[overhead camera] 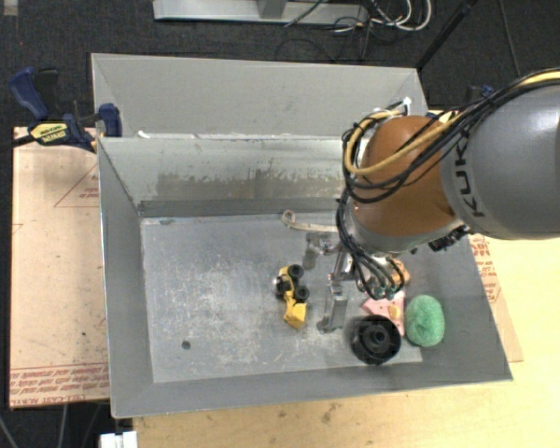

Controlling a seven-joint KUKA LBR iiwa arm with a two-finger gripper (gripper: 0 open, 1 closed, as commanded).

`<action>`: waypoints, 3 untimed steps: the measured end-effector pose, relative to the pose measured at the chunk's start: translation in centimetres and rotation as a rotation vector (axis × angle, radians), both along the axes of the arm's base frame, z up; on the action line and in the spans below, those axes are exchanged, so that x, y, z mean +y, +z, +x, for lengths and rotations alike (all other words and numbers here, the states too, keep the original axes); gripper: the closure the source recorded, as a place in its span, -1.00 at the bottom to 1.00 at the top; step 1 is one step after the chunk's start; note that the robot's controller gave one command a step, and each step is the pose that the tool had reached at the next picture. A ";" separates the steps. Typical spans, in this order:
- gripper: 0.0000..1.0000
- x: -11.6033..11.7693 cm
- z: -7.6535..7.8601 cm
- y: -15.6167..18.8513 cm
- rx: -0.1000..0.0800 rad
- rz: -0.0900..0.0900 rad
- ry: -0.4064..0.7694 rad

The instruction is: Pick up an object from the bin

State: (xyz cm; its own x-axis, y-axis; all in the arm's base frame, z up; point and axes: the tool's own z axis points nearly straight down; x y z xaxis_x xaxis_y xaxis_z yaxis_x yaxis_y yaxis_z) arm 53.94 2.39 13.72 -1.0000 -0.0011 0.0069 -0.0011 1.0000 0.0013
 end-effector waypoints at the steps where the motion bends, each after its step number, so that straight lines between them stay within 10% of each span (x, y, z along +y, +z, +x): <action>1: -1.00 0.0 0.2 0.4 -0.007 0.000 -0.001; 3: -1.00 0.6 3.6 -5.4 -0.006 0.000 0.003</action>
Offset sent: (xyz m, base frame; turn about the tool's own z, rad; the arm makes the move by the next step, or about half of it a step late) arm 0.0528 0.0046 -0.0672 -0.1290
